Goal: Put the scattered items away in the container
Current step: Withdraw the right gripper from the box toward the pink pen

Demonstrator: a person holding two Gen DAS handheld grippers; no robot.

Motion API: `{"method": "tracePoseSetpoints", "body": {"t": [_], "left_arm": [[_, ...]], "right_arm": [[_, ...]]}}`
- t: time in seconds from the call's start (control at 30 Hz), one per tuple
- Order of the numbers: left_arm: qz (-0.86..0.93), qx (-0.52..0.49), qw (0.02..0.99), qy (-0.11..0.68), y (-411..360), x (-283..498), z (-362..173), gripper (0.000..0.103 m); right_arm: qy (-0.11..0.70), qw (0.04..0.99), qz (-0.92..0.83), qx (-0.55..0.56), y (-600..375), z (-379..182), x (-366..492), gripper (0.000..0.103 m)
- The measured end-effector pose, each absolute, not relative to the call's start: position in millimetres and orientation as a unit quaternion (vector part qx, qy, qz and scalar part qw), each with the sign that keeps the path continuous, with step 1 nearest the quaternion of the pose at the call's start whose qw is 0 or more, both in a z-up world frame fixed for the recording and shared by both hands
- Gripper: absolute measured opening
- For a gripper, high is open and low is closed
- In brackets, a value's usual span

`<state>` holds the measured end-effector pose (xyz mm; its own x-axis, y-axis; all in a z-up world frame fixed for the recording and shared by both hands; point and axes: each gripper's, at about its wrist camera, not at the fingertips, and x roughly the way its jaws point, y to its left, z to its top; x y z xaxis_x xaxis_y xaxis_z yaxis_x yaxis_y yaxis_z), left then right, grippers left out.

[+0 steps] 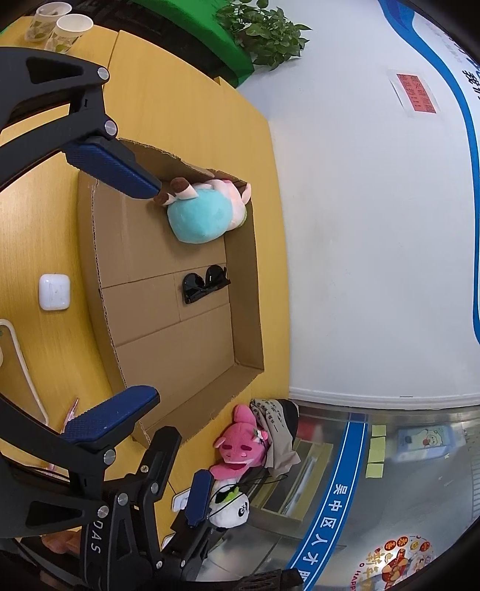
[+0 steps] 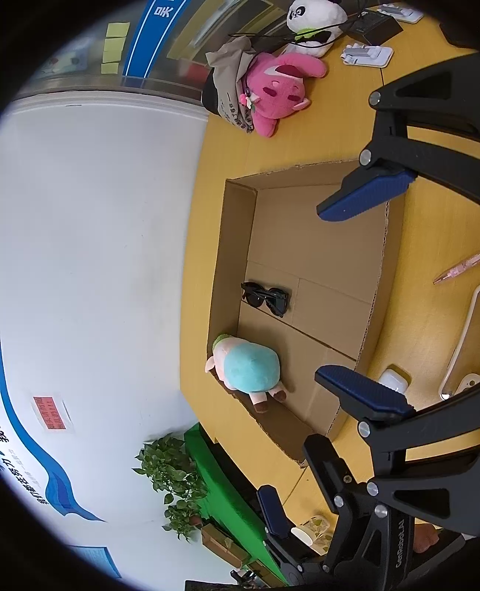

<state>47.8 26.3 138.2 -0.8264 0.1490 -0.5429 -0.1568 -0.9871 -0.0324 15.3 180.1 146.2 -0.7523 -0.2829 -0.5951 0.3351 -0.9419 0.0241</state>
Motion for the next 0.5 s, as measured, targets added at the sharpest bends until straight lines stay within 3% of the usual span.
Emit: {"method": "tracePoseSetpoints", "body": {"t": [0.5], "left_arm": [[0.94,-0.327,0.096,-0.013,21.5,45.0,113.7,0.103]], "right_arm": [[0.037,0.196,-0.938,0.285,221.6,161.8,45.1,0.08]]}}
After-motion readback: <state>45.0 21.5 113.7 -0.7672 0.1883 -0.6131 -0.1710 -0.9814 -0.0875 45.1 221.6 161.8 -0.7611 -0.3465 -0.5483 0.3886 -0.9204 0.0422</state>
